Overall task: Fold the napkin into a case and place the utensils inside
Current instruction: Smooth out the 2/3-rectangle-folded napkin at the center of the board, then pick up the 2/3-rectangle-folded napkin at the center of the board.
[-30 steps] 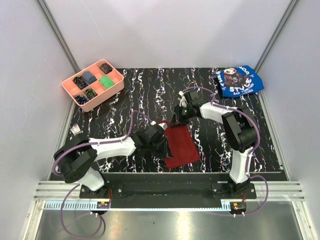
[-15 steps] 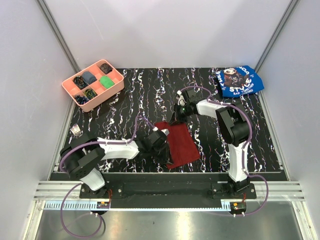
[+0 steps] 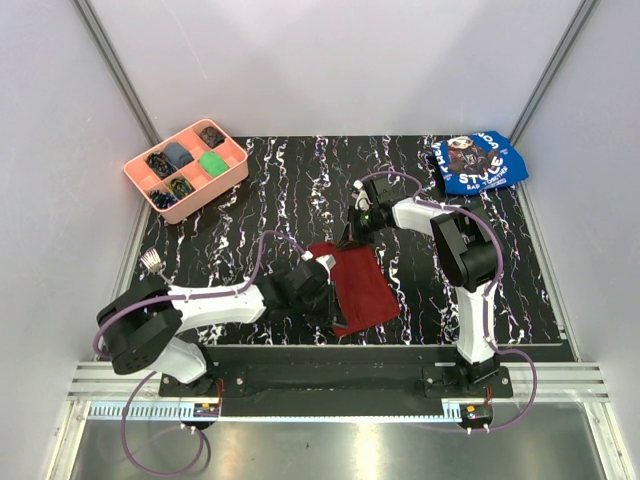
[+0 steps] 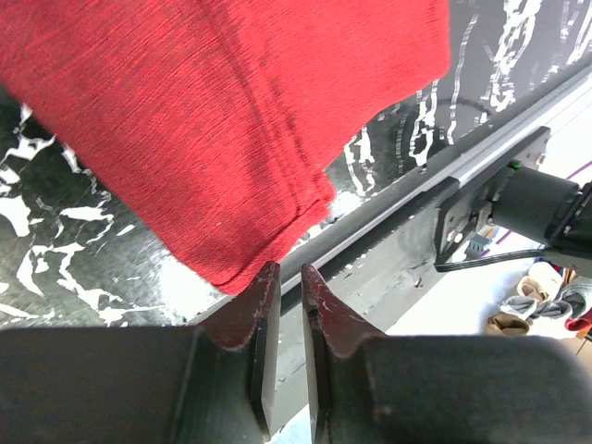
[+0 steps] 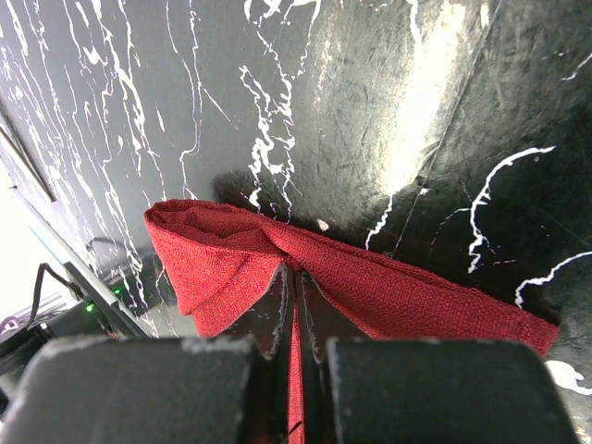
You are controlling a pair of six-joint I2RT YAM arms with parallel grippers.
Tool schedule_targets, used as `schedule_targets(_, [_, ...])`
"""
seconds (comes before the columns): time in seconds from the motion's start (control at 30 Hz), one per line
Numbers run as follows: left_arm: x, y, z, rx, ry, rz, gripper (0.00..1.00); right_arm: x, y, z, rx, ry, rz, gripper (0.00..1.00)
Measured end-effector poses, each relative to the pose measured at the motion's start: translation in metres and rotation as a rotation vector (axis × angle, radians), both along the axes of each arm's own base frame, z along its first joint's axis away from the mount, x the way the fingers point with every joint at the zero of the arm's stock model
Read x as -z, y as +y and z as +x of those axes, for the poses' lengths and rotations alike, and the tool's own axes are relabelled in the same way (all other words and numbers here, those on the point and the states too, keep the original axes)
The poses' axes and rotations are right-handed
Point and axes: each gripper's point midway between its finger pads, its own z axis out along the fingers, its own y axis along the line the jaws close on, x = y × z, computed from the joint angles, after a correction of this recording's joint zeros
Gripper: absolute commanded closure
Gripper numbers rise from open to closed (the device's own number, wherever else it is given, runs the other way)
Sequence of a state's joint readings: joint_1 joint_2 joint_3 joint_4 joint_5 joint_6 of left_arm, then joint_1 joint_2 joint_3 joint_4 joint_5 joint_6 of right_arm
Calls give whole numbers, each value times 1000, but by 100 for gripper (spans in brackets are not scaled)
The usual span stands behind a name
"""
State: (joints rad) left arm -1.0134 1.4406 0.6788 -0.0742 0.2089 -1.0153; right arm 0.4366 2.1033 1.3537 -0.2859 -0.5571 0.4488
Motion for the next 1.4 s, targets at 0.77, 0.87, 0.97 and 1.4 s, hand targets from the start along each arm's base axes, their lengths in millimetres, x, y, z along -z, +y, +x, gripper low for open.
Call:
schedule_targets(0.77, [-7, 31, 12, 51, -140, 196, 61, -78, -75, -7, 177, -130, -106, 30])
schedule_targets(0.87, [-24, 21, 20, 65, -184, 166, 52, -77, -98, -28, 223, -117, -114, 31])
schedule_targets(0.97, [-32, 5, 30, 77, -187, 160, 50, -55, -108, -59, 232, -49, -124, 36])
schedule_targets(1.4, [23, -11, 34, 102, -79, 370, 48, -13, -111, -131, 241, 110, -64, 55])
